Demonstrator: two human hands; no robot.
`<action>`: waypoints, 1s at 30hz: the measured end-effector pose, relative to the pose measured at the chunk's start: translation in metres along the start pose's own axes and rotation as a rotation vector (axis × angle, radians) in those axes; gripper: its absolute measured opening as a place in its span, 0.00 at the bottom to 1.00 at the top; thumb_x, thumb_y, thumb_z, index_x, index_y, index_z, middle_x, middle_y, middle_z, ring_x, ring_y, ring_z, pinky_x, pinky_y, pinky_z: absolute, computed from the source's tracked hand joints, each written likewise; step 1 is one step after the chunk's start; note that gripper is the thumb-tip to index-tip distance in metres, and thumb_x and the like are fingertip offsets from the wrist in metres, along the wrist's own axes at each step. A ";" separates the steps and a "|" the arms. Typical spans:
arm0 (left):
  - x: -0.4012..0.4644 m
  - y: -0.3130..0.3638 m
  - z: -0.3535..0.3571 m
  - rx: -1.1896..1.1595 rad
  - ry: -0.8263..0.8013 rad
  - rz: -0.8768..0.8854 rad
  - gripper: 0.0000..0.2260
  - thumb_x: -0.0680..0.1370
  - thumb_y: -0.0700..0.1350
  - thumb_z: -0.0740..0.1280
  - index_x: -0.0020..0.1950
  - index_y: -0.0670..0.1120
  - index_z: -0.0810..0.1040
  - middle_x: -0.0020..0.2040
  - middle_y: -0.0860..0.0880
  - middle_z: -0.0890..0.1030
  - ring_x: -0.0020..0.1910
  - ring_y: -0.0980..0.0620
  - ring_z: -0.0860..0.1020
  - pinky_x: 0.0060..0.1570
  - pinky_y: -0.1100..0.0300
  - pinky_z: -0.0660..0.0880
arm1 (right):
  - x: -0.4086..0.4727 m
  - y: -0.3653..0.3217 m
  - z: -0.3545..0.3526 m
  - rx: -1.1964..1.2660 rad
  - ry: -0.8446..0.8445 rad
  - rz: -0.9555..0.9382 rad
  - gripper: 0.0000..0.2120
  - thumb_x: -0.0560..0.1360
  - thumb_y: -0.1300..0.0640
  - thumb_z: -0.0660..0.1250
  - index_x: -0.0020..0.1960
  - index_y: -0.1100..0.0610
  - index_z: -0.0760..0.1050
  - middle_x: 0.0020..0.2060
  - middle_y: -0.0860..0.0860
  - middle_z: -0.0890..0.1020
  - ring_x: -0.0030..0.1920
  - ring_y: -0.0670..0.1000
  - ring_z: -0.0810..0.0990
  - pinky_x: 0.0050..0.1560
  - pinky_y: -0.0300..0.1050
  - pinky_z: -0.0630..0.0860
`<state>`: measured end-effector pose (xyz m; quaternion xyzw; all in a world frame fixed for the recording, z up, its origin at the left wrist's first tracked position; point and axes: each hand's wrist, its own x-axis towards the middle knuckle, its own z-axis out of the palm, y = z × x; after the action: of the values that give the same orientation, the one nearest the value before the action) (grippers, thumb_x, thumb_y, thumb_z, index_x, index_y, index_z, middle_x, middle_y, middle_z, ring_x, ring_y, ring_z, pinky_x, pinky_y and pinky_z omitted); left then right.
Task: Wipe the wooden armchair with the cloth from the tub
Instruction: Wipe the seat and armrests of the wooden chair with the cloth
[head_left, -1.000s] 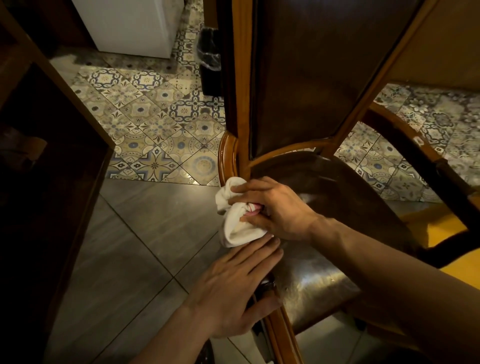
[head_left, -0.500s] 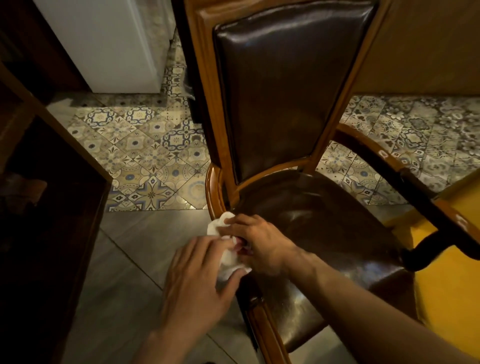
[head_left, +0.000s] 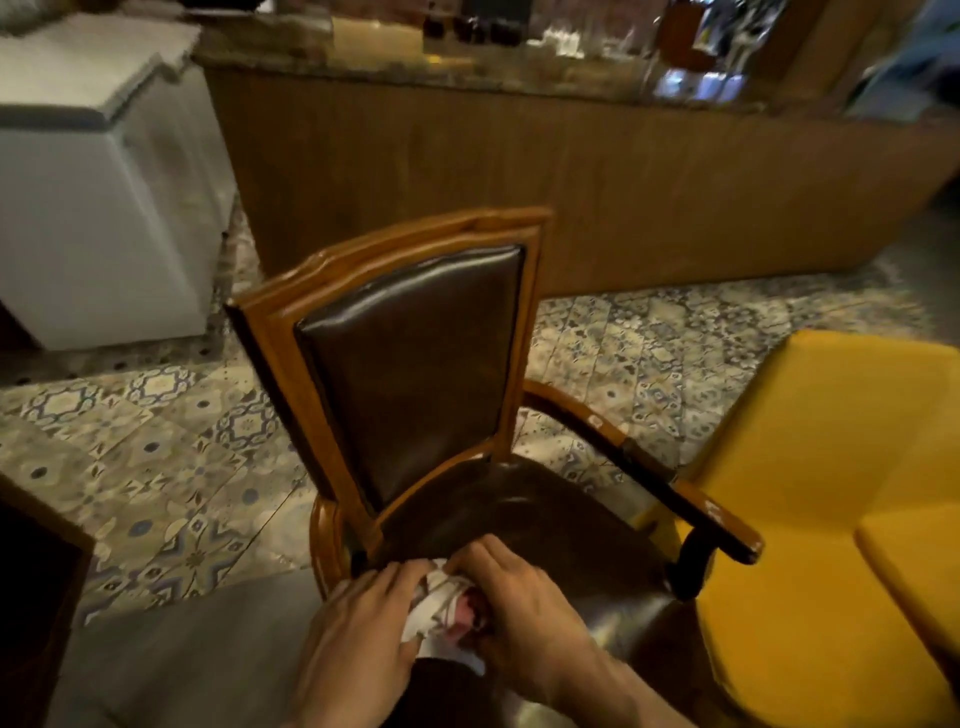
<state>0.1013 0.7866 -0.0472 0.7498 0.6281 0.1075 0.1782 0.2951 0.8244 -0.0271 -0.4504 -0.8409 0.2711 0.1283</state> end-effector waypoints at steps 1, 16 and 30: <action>0.009 0.010 -0.012 0.019 0.015 0.024 0.29 0.75 0.50 0.71 0.71 0.64 0.62 0.65 0.63 0.75 0.66 0.58 0.73 0.64 0.63 0.67 | -0.001 -0.002 -0.016 -0.012 0.032 0.022 0.24 0.68 0.39 0.70 0.61 0.45 0.68 0.55 0.43 0.71 0.53 0.50 0.76 0.44 0.46 0.73; 0.072 0.143 -0.145 0.151 0.199 0.279 0.30 0.72 0.45 0.76 0.71 0.56 0.69 0.62 0.56 0.80 0.61 0.52 0.78 0.63 0.54 0.72 | -0.042 -0.045 -0.180 -0.100 0.420 0.118 0.31 0.67 0.34 0.64 0.62 0.53 0.68 0.55 0.51 0.75 0.50 0.53 0.77 0.44 0.55 0.78; 0.151 0.226 -0.045 0.230 0.098 0.232 0.33 0.70 0.47 0.78 0.72 0.55 0.69 0.64 0.56 0.80 0.62 0.53 0.78 0.64 0.55 0.71 | -0.064 0.104 -0.187 -0.108 0.414 0.165 0.27 0.72 0.38 0.72 0.65 0.46 0.66 0.58 0.45 0.72 0.51 0.49 0.73 0.41 0.43 0.71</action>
<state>0.3165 0.9073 0.0757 0.8264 0.5537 0.0910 0.0466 0.4887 0.8821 0.0685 -0.5700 -0.7703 0.1372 0.2510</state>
